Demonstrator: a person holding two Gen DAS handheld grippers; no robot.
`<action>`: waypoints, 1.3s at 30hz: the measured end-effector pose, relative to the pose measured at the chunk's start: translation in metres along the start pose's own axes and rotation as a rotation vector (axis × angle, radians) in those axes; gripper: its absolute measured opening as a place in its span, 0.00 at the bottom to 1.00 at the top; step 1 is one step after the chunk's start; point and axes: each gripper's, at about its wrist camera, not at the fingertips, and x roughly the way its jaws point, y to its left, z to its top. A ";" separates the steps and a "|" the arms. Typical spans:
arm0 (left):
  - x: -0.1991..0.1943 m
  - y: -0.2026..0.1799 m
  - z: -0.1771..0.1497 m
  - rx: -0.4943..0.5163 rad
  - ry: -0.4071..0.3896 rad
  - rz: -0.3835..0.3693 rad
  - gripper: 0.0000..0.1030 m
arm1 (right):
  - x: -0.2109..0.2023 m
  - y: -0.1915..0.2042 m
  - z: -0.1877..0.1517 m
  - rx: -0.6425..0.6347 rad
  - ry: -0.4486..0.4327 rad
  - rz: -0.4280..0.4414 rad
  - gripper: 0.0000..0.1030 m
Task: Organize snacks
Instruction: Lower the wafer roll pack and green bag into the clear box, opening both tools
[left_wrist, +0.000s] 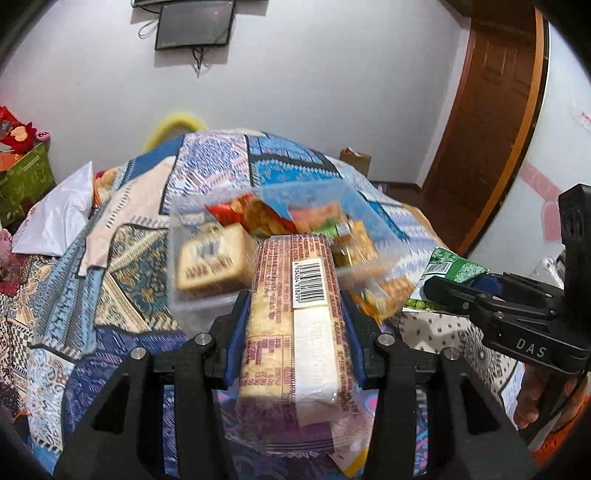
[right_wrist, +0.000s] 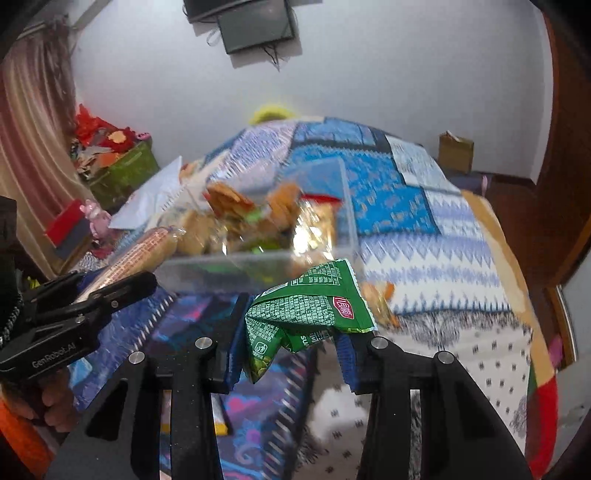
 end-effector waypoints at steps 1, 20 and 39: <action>-0.001 0.003 0.004 -0.004 -0.011 0.005 0.44 | 0.002 0.003 0.004 -0.006 -0.007 0.004 0.37; 0.062 0.079 0.058 -0.139 -0.009 0.097 0.44 | 0.066 0.038 0.075 -0.084 -0.036 0.063 0.37; 0.122 0.091 0.068 -0.194 0.116 0.112 0.54 | 0.118 0.036 0.094 -0.096 0.076 0.009 0.44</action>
